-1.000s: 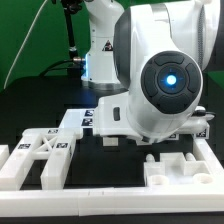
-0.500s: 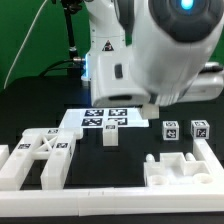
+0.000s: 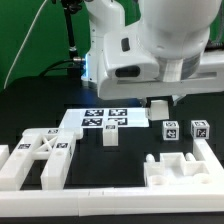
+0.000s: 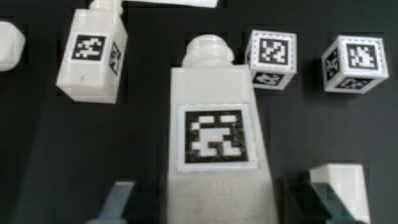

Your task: Assemble chair

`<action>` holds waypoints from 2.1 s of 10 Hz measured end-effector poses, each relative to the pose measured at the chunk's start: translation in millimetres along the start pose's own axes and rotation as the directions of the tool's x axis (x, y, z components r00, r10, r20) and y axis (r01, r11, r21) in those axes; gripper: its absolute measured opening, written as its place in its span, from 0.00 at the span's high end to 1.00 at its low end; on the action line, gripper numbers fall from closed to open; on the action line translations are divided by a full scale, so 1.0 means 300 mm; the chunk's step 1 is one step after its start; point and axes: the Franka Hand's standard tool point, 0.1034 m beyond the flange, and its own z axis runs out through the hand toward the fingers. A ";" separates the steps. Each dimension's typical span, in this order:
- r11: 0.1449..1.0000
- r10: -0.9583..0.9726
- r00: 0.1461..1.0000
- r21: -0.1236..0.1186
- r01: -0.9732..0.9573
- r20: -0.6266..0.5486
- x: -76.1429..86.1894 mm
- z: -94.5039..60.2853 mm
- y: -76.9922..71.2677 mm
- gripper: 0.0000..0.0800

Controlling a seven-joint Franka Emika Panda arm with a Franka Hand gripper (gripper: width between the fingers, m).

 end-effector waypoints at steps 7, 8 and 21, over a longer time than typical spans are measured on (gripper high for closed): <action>1.000 -0.022 0.855 0.001 0.026 -0.517 0.137 -0.217 -0.021 0.65; 0.999 -0.029 0.823 -0.001 0.034 -0.568 0.162 -0.193 -0.040 0.65; 0.995 -0.087 0.413 -0.062 0.074 -0.906 0.231 -0.095 -0.127 0.65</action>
Offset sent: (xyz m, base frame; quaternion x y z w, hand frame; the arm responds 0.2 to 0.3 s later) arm 0.0000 0.0000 0.0000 0.0000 0.1296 0.0000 0.9916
